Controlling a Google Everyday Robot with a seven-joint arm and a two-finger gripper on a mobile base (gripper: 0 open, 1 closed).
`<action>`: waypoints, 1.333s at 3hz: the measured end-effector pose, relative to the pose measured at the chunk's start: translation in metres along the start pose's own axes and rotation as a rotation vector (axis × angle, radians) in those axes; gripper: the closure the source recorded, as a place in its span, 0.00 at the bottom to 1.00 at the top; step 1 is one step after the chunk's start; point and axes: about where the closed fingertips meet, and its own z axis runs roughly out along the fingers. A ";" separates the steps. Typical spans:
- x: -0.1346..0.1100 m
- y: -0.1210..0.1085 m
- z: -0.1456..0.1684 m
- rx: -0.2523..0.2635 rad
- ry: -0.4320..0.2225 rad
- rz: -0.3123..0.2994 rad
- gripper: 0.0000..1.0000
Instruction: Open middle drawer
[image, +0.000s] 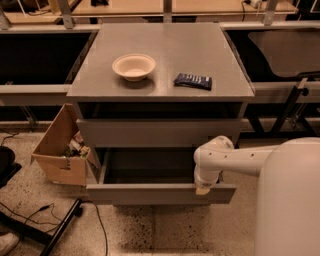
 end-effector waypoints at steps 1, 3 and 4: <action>0.000 0.012 -0.007 -0.019 -0.003 -0.002 1.00; 0.013 0.034 -0.004 -0.065 0.006 0.020 0.82; 0.013 0.034 -0.007 -0.065 0.006 0.020 0.59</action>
Offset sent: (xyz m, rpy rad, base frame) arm -0.4477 -0.2241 -0.0421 0.0139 0.8491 -0.4875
